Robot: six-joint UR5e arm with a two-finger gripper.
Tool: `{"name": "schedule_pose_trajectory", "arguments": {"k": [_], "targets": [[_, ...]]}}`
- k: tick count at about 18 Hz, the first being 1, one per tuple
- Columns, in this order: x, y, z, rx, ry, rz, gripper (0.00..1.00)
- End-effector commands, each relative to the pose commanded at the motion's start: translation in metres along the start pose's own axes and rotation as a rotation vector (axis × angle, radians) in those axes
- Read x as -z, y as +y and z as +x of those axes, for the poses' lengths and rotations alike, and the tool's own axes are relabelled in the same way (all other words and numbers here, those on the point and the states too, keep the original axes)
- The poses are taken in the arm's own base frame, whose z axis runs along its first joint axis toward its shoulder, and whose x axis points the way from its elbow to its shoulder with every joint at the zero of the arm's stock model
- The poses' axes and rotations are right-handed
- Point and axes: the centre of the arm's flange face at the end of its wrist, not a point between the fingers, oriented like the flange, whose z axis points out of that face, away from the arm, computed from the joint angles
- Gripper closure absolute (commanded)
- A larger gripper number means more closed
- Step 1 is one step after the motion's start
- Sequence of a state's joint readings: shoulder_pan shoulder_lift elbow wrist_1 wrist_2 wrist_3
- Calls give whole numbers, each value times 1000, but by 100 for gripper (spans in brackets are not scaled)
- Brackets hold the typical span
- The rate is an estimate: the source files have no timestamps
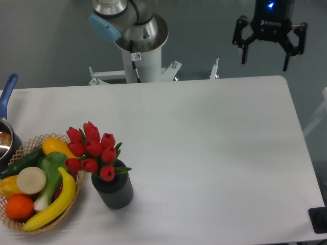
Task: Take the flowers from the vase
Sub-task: 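Move the open gripper down toward the red tulips in the black vase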
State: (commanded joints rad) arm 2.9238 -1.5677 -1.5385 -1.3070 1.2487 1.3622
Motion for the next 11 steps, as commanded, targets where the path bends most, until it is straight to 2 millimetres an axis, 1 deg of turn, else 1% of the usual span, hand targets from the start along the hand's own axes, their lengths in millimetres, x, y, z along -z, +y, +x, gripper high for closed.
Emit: {"name": "schedule_pose_trajectory", "arguments": {"k": [5,6,9,11], "targets": [[-5,-1,-3,-10,-36,16,0],[-7,0,-1,-9,-33,18,0],[-23,5,4,-3,-6,12,0],[-31,-4,8,-27,-13,35,0]]}}
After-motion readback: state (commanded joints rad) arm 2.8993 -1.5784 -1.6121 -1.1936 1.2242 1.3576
